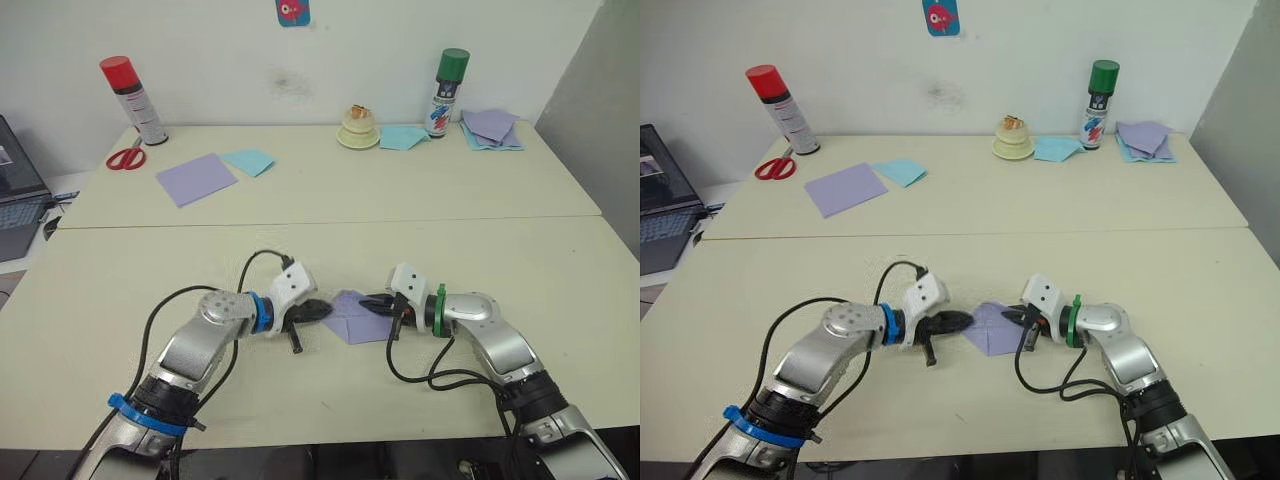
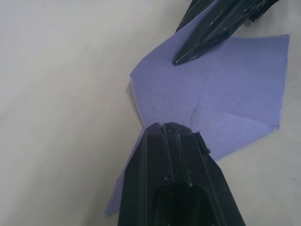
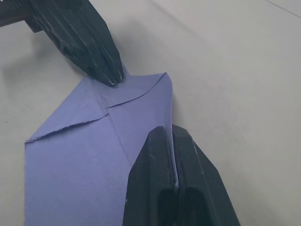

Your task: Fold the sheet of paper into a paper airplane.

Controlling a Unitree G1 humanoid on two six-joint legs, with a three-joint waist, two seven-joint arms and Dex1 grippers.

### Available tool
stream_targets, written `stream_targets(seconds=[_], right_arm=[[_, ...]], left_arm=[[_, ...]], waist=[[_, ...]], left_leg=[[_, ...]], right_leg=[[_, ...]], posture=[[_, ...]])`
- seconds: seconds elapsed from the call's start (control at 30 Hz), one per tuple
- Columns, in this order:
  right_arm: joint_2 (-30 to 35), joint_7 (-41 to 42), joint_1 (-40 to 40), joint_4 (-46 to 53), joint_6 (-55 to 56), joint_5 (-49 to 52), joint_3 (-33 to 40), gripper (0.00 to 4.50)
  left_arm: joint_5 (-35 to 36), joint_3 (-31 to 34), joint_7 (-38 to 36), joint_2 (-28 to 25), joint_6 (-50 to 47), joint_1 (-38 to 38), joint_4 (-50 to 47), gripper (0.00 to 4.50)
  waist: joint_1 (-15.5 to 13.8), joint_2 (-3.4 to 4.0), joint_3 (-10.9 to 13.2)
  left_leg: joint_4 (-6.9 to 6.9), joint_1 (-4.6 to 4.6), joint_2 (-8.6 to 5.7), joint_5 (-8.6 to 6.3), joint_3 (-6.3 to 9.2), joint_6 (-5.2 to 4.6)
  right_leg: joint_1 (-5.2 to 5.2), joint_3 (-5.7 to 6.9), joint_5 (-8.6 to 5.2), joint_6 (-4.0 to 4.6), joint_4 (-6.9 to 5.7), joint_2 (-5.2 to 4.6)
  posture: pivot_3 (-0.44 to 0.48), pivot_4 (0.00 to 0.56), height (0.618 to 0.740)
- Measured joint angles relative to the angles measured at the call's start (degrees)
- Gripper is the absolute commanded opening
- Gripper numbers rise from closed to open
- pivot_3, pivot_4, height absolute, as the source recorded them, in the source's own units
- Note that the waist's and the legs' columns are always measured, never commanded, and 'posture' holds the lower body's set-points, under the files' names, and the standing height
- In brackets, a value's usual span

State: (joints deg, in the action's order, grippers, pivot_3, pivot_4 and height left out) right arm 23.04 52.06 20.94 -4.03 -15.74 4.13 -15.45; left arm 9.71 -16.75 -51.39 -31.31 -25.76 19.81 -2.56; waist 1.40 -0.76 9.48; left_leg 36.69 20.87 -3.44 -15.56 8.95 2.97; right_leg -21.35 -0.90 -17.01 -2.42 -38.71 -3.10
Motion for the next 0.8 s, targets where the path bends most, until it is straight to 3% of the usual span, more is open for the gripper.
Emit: stream_targets(seconds=[0.03,0.13,0.3,0.4,0.53,0.8], right_arm=[[0.04,0.00,-0.03,0.04,-0.20,0.02,0.08,0.04],[-0.35,-0.11,-0.26,0.31,-1.66,1.14,0.62,0.65],[-0.67,-2.39,0.13,0.31,-1.76,1.93,2.60,2.48],[1.06,-2.45,0.54,0.62,4.48,1.29,3.36,3.56],[0.64,1.14,0.50,5.62,7.10,4.68,3.72,3.56],[-0.78,2.78,0.51,1.52,8.69,2.01,-2.39,0.64]], left_arm=[[-0.35,-0.33,-0.20,0.08,1.27,0.25,0.89,0.00],[-0.62,-0.61,-0.86,0.37,2.60,0.38,2.12,0.00],[-0.69,-0.52,-1.52,0.34,2.66,-0.12,2.30,0.00],[-0.69,-0.25,-1.77,0.34,2.66,-0.47,2.07,0.00],[-0.68,-0.12,-2.13,0.10,2.72,-0.53,2.04,0.00],[-0.75,-0.11,-1.94,0.56,3.10,-0.39,2.43,0.00]], waist=[[-0.07,0.03,-0.02],[-0.08,0.04,-0.03],[-0.05,0.06,-0.04],[0.00,0.06,-0.04],[0.12,0.09,-0.06],[0.04,0.09,-0.06]], left_leg=[[0.00,0.00,-0.02,0.00,0.00,0.00],[0.00,-0.02,-0.01,0.00,0.02,0.00],[0.00,-0.03,-0.01,0.00,0.01,0.00],[0.00,-0.03,-0.01,0.00,-0.02,-0.01],[-0.03,-0.03,0.04,0.00,0.04,0.00],[-0.02,-0.03,-0.02,0.00,0.04,0.00]], right_leg=[[0.02,-0.01,0.00,0.00,0.00,-0.02],[0.04,-0.01,-0.06,-0.11,-0.01,-0.02],[0.02,-0.01,-0.14,-0.25,-0.04,-0.02],[0.02,0.00,-0.15,-0.26,-0.03,-0.02],[0.02,-0.03,-0.15,-0.26,-0.03,-0.03],[0.03,0.00,-0.15,-0.26,-0.03,-0.02]], posture=[[0.000,0.150,0.740],[0.000,0.150,0.740],[0.000,0.150,0.740],[0.000,0.150,0.740],[0.000,0.150,0.740],[0.000,0.150,0.740]])
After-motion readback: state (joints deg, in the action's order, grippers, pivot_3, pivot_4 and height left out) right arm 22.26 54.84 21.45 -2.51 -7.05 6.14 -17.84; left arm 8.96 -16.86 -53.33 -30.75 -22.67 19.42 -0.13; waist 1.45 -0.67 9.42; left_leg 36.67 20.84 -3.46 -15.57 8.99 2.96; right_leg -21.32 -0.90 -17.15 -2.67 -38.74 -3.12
